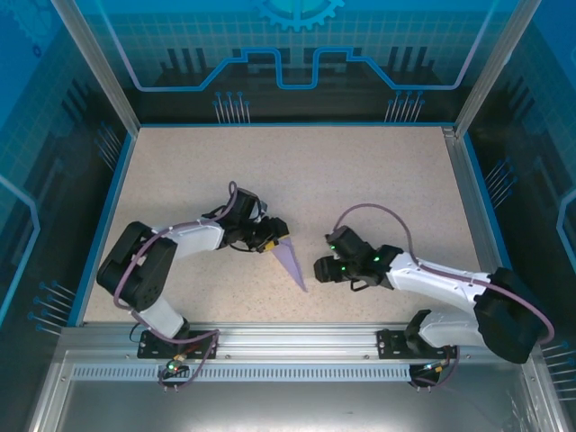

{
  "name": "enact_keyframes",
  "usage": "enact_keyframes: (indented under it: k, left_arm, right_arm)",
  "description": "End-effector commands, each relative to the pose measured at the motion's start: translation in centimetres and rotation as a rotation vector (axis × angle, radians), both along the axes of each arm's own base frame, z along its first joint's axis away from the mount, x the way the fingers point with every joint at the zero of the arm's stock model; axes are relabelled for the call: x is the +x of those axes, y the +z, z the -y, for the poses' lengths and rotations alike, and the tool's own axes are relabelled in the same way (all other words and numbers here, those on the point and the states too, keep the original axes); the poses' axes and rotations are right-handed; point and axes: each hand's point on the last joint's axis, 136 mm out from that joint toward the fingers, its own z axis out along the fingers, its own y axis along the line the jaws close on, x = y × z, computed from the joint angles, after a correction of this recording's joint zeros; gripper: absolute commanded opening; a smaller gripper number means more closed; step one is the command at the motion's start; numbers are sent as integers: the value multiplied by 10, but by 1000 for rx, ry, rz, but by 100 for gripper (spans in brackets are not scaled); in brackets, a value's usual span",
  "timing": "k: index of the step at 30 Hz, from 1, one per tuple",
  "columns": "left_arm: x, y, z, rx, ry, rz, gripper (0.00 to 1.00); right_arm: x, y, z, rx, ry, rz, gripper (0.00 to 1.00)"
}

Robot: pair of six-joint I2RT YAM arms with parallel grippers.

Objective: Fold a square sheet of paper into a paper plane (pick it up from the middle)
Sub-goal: Turn over the paper plane at the bottom-center of the table.

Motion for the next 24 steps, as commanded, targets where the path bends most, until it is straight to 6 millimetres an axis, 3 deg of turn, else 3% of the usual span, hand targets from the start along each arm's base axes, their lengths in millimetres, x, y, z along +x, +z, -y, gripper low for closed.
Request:
enact_keyframes:
  k: [1,4,8,17,24]
  left_arm:
    - [-5,14,-18,120,31,-20,61]
    - [-16,17,-33,282,36,-51,66]
    - [-29,17,-36,414,26,-88,68]
    - [-43,-4,-34,490,29,-162,67]
    - [-51,-18,-45,536,21,-185,49]
  right_arm:
    - [6,6,-5,155,-35,-21,55]
    - [12,8,-1,203,-55,-34,58]
    - [20,8,-1,234,-62,-54,59]
    - [29,23,-40,324,69,-56,58]
    - [30,12,-76,332,167,-125,57]
